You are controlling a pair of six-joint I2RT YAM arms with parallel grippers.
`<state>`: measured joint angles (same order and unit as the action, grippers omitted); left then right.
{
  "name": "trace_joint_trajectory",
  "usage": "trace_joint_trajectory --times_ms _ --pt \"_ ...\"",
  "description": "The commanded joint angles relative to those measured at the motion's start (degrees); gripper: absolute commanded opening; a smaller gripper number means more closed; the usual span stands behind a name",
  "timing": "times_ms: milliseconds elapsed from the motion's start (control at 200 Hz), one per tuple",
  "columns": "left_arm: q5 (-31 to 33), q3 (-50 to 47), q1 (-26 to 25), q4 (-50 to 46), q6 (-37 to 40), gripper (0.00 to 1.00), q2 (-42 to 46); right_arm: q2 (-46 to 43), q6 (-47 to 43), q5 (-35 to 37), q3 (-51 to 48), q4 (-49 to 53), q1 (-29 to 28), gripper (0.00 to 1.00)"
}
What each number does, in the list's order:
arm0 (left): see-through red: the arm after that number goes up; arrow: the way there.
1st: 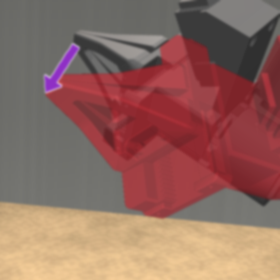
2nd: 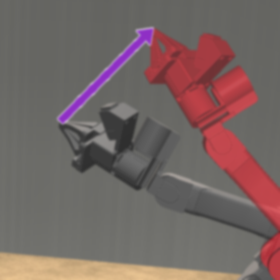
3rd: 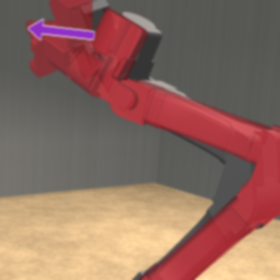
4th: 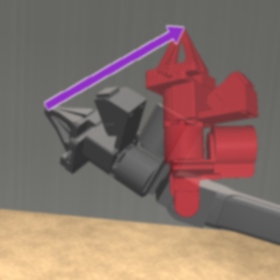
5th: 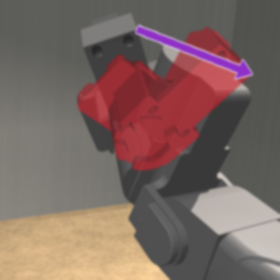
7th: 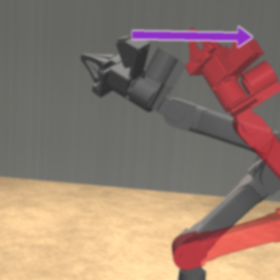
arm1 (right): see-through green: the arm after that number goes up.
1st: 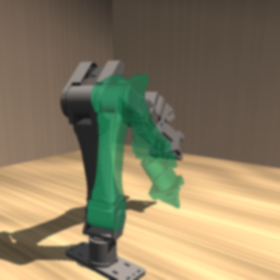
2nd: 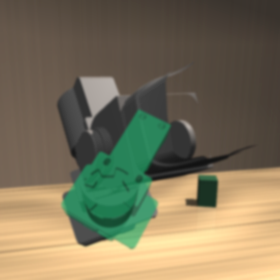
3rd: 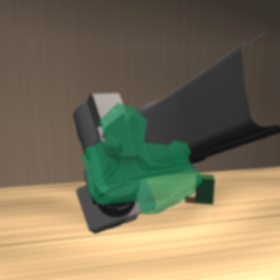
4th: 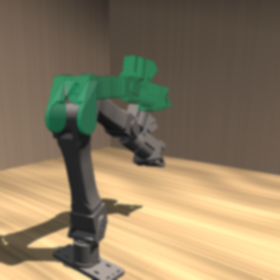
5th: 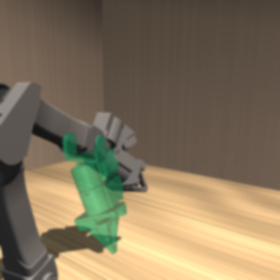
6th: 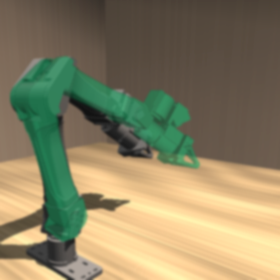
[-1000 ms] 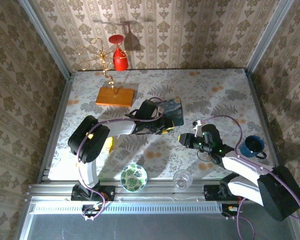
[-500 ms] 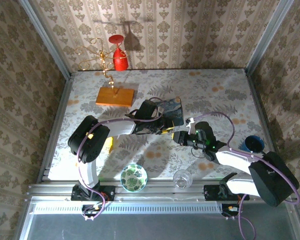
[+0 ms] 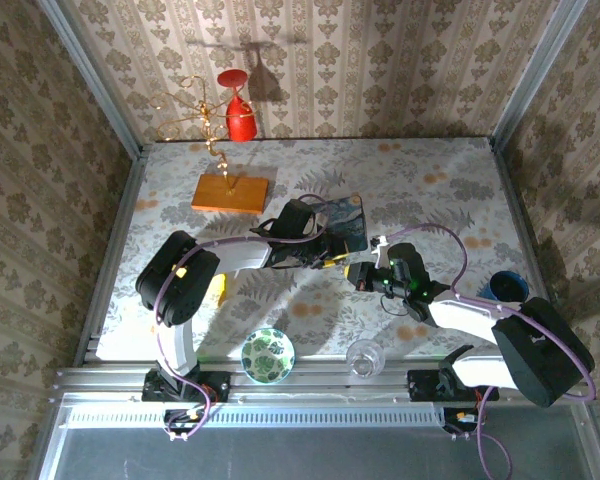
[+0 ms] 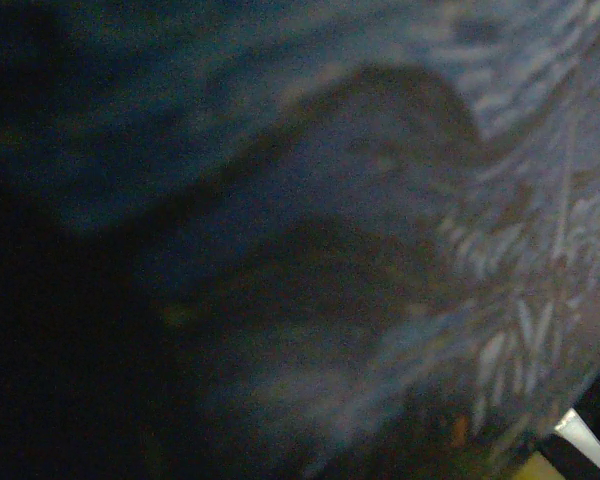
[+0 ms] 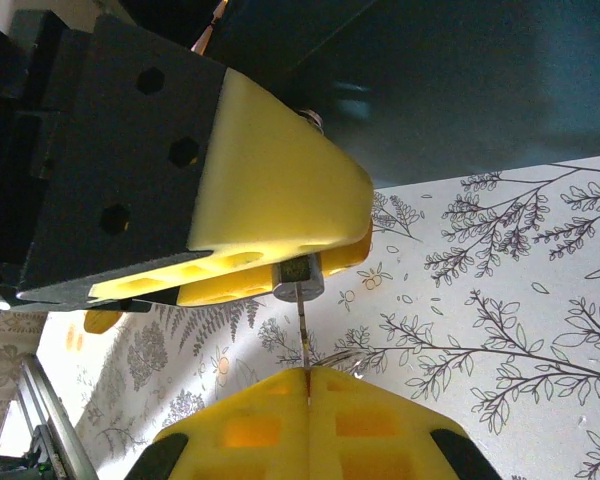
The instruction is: Unlock a padlock with a key
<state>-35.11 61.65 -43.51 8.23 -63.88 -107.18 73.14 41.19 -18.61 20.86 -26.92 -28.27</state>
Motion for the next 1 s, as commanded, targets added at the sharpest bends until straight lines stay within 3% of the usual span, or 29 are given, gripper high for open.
trace_joint_trajectory --times_ms 0,470,825,995 --pt "-2.6 0.7 -0.5 -3.0 -1.5 0.0 -1.3 0.9 1.2 1.0 1.6 -4.5 0.0 0.0" --pt "-3.9 2.6 -2.2 -6.5 0.9 0.0 -2.6 5.9 4.6 0.6 4.1 -10.9 2.7 0.0" --pt "2.8 1.6 -2.7 -3.8 1.3 0.0 -3.3 19.9 25.7 -3.7 -0.3 -27.8 5.2 0.0" --pt "3.2 1.4 -3.3 -0.1 -1.0 0.0 -5.6 26.7 27.8 -5.2 0.1 -33.6 5.2 0.0"
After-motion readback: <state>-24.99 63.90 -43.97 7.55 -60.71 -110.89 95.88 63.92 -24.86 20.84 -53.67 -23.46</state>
